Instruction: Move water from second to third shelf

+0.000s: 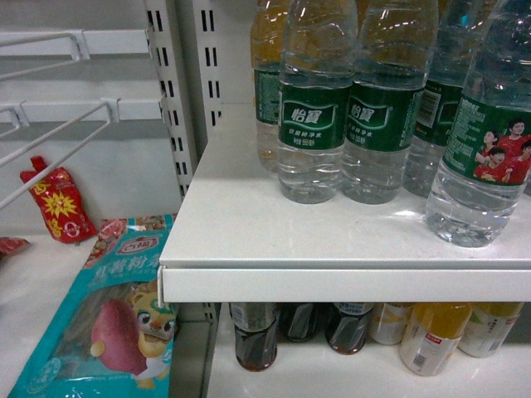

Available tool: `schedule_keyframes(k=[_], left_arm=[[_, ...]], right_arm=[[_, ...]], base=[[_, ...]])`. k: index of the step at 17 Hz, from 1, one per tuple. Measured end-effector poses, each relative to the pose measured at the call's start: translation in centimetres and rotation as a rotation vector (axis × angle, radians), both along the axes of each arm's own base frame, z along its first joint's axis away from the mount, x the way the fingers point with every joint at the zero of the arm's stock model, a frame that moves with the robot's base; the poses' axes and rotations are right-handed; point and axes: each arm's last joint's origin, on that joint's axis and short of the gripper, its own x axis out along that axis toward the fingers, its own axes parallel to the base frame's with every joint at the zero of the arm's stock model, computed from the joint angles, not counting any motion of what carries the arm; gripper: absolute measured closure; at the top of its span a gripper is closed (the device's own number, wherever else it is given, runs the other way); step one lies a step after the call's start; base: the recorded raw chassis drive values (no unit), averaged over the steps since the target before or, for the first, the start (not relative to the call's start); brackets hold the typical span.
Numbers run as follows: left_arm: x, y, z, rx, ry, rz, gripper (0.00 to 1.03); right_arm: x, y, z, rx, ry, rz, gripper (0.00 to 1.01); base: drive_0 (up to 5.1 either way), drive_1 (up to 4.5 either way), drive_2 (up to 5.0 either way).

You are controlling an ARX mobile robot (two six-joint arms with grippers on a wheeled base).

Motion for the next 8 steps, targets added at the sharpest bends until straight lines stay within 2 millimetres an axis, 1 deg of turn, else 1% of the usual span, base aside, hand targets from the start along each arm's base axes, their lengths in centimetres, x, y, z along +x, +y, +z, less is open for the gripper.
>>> schedule_keyframes(k=[3, 8], left_arm=[[0.00, 0.00, 0.00, 0.000, 0.000, 0.000, 0.05], [0.00, 0.00, 0.00, 0.000, 0.000, 0.000, 0.05]], right_arm=[[0.00, 0.00, 0.00, 0.000, 0.000, 0.000, 0.02], [0.00, 0.00, 0.00, 0.000, 0.000, 0.000, 0.03]], base=[[0.0, 0.00, 0.0], [0.0, 0.00, 0.0]])
